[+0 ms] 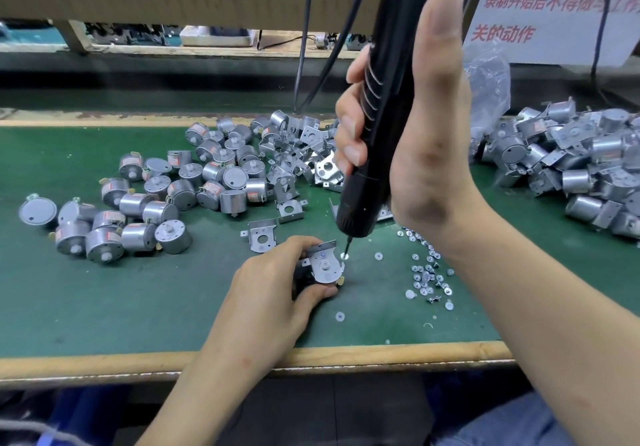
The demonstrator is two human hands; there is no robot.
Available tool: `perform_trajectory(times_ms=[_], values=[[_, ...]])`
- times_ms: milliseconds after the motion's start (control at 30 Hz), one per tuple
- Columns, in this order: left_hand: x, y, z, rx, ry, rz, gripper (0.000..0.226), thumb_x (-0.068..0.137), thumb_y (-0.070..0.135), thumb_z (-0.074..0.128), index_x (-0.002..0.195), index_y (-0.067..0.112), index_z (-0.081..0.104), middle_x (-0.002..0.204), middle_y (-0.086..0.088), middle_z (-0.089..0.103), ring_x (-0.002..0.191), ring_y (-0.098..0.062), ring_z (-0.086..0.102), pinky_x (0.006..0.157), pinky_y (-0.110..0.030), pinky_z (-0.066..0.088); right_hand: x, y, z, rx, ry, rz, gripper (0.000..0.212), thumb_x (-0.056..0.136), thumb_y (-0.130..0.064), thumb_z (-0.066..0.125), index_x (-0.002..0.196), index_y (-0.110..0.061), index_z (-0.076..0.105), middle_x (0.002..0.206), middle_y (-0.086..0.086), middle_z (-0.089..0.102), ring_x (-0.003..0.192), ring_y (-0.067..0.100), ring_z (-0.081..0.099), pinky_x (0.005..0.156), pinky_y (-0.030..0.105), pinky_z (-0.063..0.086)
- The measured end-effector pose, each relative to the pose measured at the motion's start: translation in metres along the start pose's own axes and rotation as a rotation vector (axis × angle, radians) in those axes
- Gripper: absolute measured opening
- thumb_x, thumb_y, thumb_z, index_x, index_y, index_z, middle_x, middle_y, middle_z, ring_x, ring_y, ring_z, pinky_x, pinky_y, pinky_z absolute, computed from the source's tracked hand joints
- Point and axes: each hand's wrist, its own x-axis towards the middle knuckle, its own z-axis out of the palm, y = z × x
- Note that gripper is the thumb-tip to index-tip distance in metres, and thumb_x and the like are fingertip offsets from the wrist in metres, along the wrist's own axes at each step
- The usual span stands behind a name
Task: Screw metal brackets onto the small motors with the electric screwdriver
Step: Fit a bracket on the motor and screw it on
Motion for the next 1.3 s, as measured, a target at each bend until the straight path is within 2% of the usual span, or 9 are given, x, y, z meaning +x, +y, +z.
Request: perform_trajectory(times_ms=[200, 833, 933, 967, 1033, 1300], values=[[0.001, 0.001, 0.0, -0.005, 0.003, -0.001, 0.04, 0.076, 0.03, 0.084, 0.11, 0.03, 0.063, 0.078, 0.049, 0.049, 0.066, 0.015, 0.049, 0.062, -0.003, 0.034, -0.01, 0.007, 0.01, 0.043, -0.05, 0.034, 0.056, 0.072, -0.067, 0.045, 0.074, -0.011, 0.052, 0.052, 0.007, 0.045, 0.038, 0.021, 0.039, 0.045, 0.029, 0.035], [0.0, 0.004, -0.003, 0.015, 0.004, 0.029, 0.036, 0.079, 0.03, 0.081, 0.109, 0.032, 0.061, 0.079, 0.05, 0.047, 0.069, 0.016, 0.048, 0.064, -0.004, 0.034, -0.013, 0.016, 0.01, 0.038, -0.024, 0.059, 0.058, 0.074, -0.067, 0.045, 0.077, -0.009, 0.051, 0.052, 0.006, 0.045, 0.038, 0.021, 0.039, 0.045, 0.029, 0.036], [0.0, 0.005, -0.003, 0.016, 0.008, 0.033, 0.035, 0.079, 0.029, 0.081, 0.107, 0.033, 0.06, 0.08, 0.05, 0.047, 0.069, 0.016, 0.048, 0.063, -0.004, 0.034, -0.015, 0.017, 0.011, 0.022, -0.041, 0.046, 0.063, 0.079, -0.072, 0.059, 0.076, -0.009, 0.051, 0.052, 0.005, 0.046, 0.038, 0.02, 0.04, 0.045, 0.028, 0.036], [0.0, 0.006, -0.003, 0.017, 0.009, 0.038, 0.034, 0.079, 0.028, 0.082, 0.102, 0.034, 0.058, 0.08, 0.05, 0.047, 0.069, 0.017, 0.048, 0.063, -0.003, 0.034, -0.016, 0.017, 0.012, 0.02, -0.055, 0.038, 0.068, 0.073, -0.077, 0.064, 0.076, -0.01, 0.052, 0.052, 0.004, 0.046, 0.038, 0.02, 0.04, 0.045, 0.028, 0.036], [0.0, 0.007, -0.003, 0.023, 0.021, 0.049, 0.041, 0.077, 0.025, 0.082, 0.092, 0.041, 0.048, 0.079, 0.051, 0.046, 0.068, 0.02, 0.046, 0.062, -0.001, 0.033, -0.018, 0.018, 0.014, 0.014, -0.082, 0.012, 0.074, 0.063, -0.082, 0.059, 0.076, -0.01, 0.052, 0.051, 0.001, 0.047, 0.038, 0.019, 0.041, 0.045, 0.028, 0.036], [0.0, 0.006, 0.003, 0.059, 0.063, 0.06, 0.055, 0.077, 0.029, 0.08, 0.086, 0.052, 0.031, 0.079, 0.043, 0.049, 0.066, 0.014, 0.045, 0.058, -0.007, 0.032, -0.022, 0.02, 0.019, -0.023, -0.148, -0.041, 0.078, 0.07, -0.082, 0.057, 0.07, -0.005, 0.044, 0.05, -0.002, 0.047, 0.036, 0.018, 0.04, 0.044, 0.028, 0.034]])
